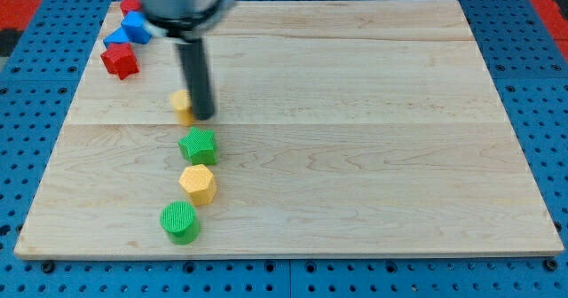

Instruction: Push the red circle into the red star

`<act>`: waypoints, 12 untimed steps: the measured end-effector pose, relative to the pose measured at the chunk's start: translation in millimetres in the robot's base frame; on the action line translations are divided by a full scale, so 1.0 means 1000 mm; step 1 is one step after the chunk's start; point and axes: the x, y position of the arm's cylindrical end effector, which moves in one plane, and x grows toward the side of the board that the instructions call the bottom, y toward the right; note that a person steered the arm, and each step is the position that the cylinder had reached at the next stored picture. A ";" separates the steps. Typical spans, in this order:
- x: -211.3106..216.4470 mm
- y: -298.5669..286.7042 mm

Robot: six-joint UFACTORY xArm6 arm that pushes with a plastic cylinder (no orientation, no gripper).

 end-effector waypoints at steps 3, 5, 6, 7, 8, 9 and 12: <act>-0.078 0.004; -0.197 -0.030; -0.229 -0.045; -0.232 -0.101; -0.228 -0.124; -0.214 -0.119; -0.161 -0.118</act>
